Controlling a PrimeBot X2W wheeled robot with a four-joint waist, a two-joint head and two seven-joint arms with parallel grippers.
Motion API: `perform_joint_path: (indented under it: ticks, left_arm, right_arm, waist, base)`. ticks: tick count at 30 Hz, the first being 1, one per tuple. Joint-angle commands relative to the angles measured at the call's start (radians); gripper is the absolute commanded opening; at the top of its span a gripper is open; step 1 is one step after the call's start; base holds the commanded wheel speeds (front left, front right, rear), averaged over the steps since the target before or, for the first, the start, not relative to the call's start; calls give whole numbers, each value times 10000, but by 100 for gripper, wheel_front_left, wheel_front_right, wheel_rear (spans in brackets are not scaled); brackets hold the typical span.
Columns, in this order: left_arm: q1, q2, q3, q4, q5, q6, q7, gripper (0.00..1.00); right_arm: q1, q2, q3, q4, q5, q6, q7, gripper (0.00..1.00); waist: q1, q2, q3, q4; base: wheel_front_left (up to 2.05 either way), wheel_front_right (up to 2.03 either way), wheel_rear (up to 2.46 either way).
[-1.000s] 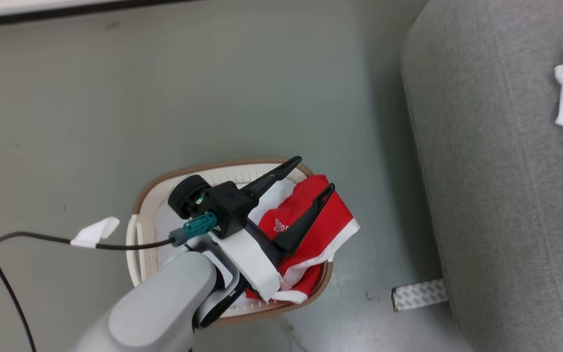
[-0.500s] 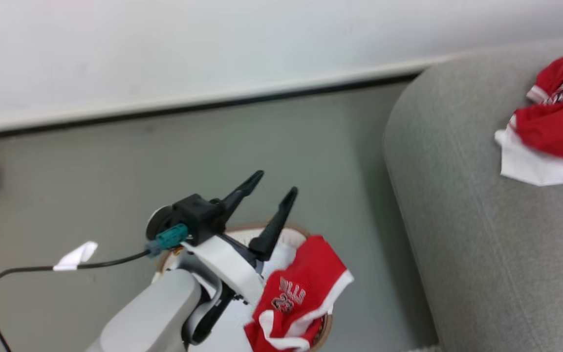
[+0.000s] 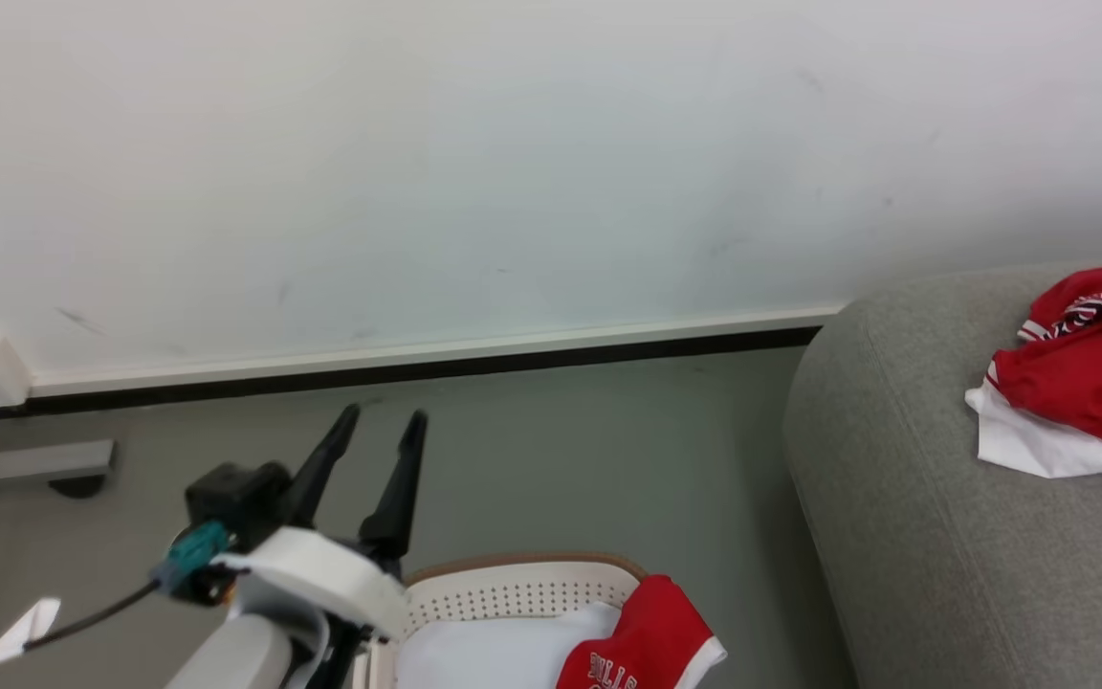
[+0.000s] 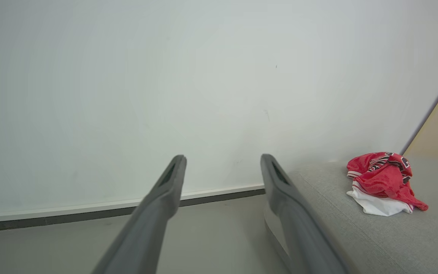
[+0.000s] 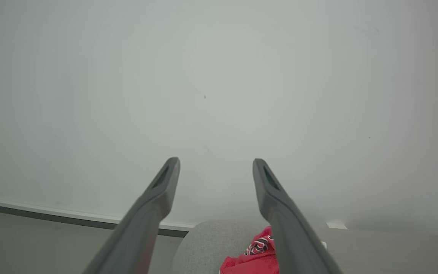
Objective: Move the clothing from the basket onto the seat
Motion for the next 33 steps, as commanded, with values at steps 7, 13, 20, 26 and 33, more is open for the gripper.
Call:
perform_joint_path:
  ticks: [7, 13, 20, 26, 33]
  left_arm:
    - [1799, 20, 1785, -542, 906, 246, -6, 100]
    - [2802, -341, 3064, -812, 1699, 156, -7, 100]
    - [3815, -1057, 4298, -1047, 2702, -346, -6, 100]
    - [3941, -1547, 4864, -960, 3421, -898, -8, 100]
    - [3765, -1991, 5194, -890, 3918, -1304, -8, 100]
  right_arm:
    - [3154, 1757, -1341, -1617, -1364, -22, -974, 100]
    - [4732, 3397, -1652, -2443, -2124, -22, -1566, 100]
    - [5652, 4362, -1911, -2553, -3165, -22, -2026, 100]
    - [5785, 4793, -2081, -2221, -3632, -22, -2101, 100]
    - [5598, 4935, -2050, -2265, -3729, -22, -2097, 100]
  waist:
    - [4, 0, -396, 346]
    - [4, 0, -351, 228]
    - [4, 0, -252, -18]
    - [4, 0, -228, -53]
    - [4, 0, -242, -78]
  base:
    - [0, 0, 0]
    - [0, 0, 0]
    - [0, 0, 0]
    - [0, 0, 0]
    - [0, 0, 0]
